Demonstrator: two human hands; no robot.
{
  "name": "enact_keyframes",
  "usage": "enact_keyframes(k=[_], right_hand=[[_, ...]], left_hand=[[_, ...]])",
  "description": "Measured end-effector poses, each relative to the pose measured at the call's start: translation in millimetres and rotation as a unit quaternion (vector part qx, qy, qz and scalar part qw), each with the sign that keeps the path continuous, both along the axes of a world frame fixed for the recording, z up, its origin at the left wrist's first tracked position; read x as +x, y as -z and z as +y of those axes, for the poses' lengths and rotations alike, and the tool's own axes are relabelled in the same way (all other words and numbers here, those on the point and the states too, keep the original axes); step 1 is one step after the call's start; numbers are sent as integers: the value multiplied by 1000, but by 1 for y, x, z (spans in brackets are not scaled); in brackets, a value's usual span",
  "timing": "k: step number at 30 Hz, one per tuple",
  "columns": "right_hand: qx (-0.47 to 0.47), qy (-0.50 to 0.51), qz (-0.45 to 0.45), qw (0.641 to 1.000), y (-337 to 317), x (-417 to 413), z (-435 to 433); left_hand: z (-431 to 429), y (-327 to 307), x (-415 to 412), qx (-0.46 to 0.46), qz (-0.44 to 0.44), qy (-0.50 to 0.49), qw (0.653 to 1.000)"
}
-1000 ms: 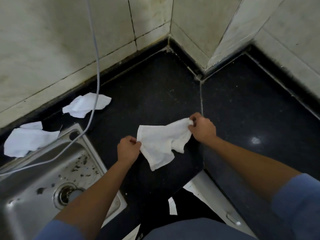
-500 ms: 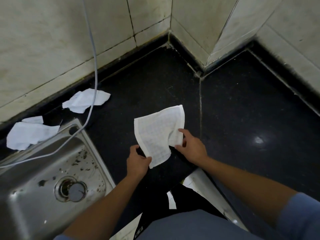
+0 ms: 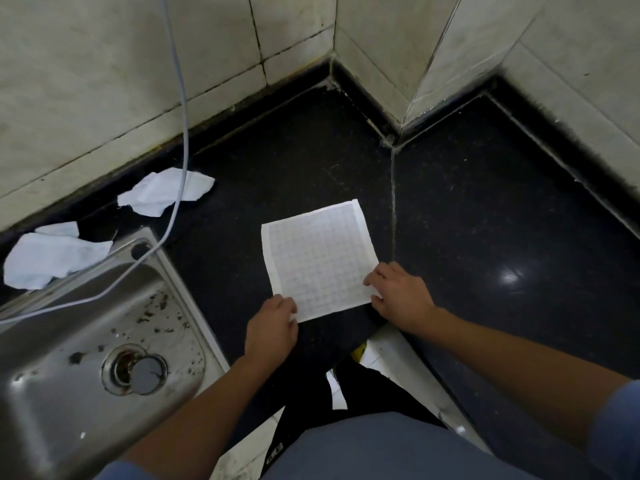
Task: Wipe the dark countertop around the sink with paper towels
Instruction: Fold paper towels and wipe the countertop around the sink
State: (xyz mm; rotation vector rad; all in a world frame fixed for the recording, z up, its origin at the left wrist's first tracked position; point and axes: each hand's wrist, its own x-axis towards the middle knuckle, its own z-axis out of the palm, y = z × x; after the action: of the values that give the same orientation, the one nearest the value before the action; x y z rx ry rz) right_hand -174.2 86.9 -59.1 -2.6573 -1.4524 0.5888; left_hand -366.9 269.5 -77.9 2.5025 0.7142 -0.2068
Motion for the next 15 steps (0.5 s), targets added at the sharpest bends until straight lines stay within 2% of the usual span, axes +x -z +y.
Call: enact_keyframes(k=[3,7,12,15], right_hand=[[-72,-94,-44,992,3,-7,3],[-120,-95,-43,987,5,-5,9],[20,-64,-16,998,-1,3,-2],[38,-67,-21,997,-8,10,-10]], left_hand=[[-13,7,1,55,25,114,992],[-15,8,6,90,57,119,987],[-11,7,13,108,71,139,982],[-5,3,15,126,96,160,974]])
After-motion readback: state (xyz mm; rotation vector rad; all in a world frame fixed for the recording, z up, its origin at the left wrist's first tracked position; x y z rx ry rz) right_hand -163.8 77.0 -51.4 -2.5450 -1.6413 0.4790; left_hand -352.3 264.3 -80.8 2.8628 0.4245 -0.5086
